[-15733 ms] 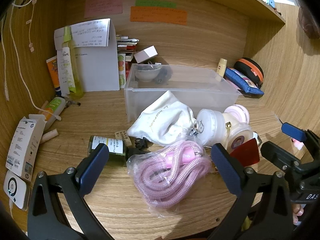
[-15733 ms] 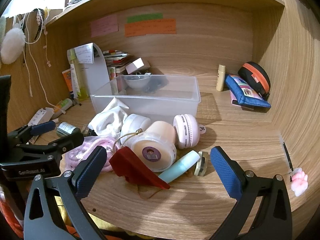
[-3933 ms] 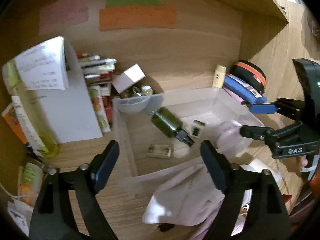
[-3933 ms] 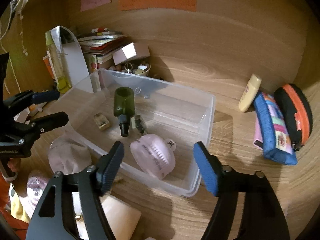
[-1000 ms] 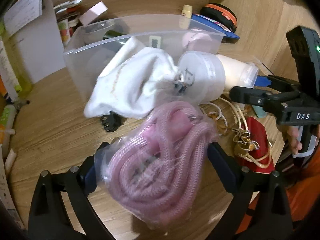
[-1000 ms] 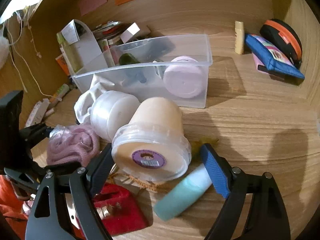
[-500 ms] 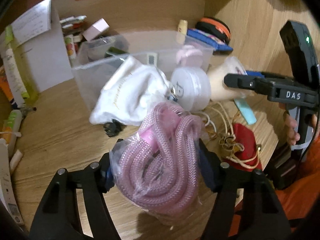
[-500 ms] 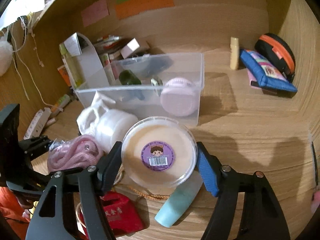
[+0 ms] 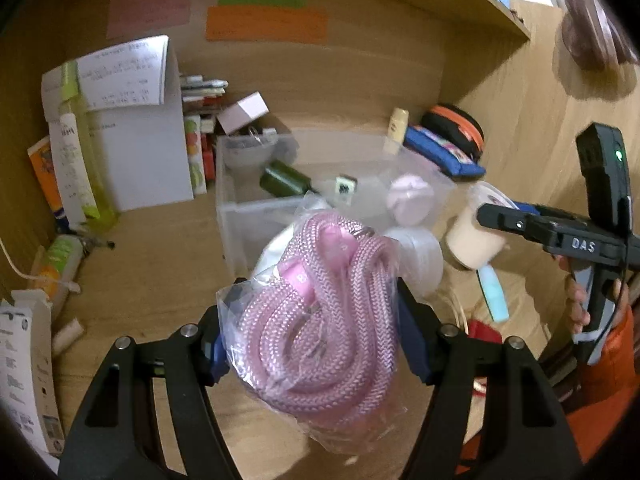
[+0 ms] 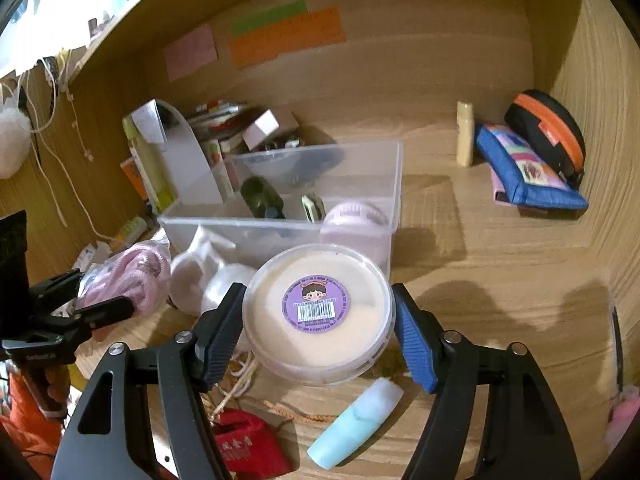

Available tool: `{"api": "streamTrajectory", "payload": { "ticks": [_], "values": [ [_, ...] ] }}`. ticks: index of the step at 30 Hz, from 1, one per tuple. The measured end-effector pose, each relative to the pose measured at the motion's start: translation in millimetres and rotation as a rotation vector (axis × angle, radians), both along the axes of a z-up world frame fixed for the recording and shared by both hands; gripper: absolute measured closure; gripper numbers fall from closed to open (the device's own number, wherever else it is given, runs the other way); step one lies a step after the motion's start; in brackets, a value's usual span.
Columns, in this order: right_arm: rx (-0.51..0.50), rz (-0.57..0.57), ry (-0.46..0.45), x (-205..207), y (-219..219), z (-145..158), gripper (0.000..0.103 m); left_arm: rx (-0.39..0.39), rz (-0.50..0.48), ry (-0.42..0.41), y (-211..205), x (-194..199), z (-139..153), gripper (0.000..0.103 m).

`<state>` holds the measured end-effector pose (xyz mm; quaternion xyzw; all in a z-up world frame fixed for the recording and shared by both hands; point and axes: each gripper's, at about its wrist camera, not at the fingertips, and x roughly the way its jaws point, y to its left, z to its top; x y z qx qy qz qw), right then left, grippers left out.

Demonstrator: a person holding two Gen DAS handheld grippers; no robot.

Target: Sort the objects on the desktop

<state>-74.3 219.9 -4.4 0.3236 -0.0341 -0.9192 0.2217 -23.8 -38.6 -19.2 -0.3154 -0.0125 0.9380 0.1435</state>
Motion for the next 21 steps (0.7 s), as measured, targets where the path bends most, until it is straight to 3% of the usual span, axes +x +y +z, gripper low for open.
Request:
{"api": "streamTrajectory", "payload": {
  "ticks": [6,8,11,15,18,19,20,21],
  "values": [
    [-0.016,-0.008,0.040,-4.0,1.6,16.6,0.035,0.025,0.035,0.062,-6.3,-14.4,18.4,0.038],
    [-0.032,-0.003,0.044,-6.1,2.1,20.5,0.035,0.036,0.045,0.073,-9.3,-19.9,25.1,0.066],
    [-0.041,0.004,0.050,-10.1,1.2,24.5,0.035,0.056,0.034,0.062,-13.8,-32.7,26.4,0.067],
    [-0.039,0.011,0.040,-16.3,-1.2,21.7,0.035,0.046,0.027,-0.021,-15.5,-43.4,8.2,0.066],
    [-0.038,0.016,0.017,-18.8,-1.1,16.1,0.035,0.049,0.016,-0.075,-20.7,-38.1,-3.0,0.048],
    [-0.035,0.015,0.011,-19.8,-1.1,14.3,0.035,0.036,0.018,-0.079,-22.6,-31.6,-4.7,0.032],
    [-0.031,0.012,0.008,-20.7,-1.0,13.0,0.035,0.031,0.017,-0.075,-23.5,-26.7,-4.7,0.023],
    [-0.032,0.010,0.007,-21.0,-0.7,12.7,0.035,0.028,0.008,-0.071,-24.0,-20.9,-4.9,0.020]
  ]
}}
